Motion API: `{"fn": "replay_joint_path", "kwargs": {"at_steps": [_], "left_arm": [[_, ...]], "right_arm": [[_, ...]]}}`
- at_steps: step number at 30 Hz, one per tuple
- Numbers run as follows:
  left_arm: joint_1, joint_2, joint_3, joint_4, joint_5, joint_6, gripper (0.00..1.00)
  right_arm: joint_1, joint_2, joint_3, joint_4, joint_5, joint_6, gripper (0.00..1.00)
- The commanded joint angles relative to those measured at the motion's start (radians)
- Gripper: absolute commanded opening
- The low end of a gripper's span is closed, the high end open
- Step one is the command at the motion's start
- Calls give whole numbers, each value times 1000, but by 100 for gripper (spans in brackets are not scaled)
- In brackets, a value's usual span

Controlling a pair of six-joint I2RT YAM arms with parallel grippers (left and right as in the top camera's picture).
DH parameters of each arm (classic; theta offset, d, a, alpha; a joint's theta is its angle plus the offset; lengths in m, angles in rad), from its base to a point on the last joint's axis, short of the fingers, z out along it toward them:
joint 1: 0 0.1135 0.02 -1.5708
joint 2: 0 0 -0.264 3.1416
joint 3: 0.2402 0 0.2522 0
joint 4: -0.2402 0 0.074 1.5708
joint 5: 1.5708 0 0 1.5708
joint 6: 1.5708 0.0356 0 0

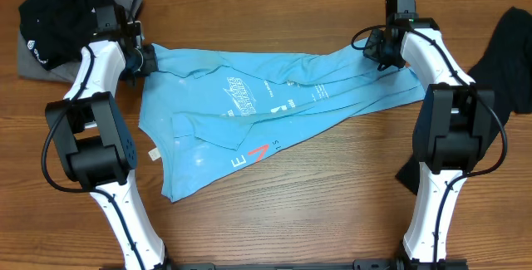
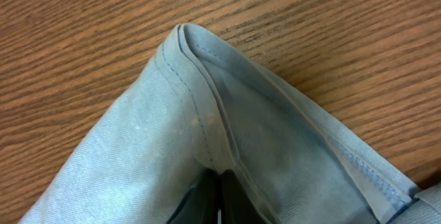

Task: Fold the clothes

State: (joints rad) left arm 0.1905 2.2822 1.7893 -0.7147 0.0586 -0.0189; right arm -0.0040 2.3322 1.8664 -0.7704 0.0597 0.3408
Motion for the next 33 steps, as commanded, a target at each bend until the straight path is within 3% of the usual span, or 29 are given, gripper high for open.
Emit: {"fn": "replay_joint_path", "kwargs": {"at_steps": [1, 5, 7, 9, 16, 33], "left_arm": [[3, -46, 28, -15, -14, 5, 4], [1, -46, 29, -29, -27, 5, 5], [1, -47, 29, -29, -42, 5, 16], [2, -47, 29, -29, -48, 5, 18], [2, -50, 29, -32, -48, 5, 9], [2, -103, 30, -55, -47, 16, 4]], "right_arm": [[3, 4, 48, -2, 10, 12, 4], [3, 4, 68, -26, 10, 11, 4], [3, 4, 73, -32, 10, 12, 4], [3, 4, 73, -35, 10, 12, 4], [3, 4, 74, -47, 10, 12, 4], [1, -26, 113, -77, 11, 11, 4]]}}
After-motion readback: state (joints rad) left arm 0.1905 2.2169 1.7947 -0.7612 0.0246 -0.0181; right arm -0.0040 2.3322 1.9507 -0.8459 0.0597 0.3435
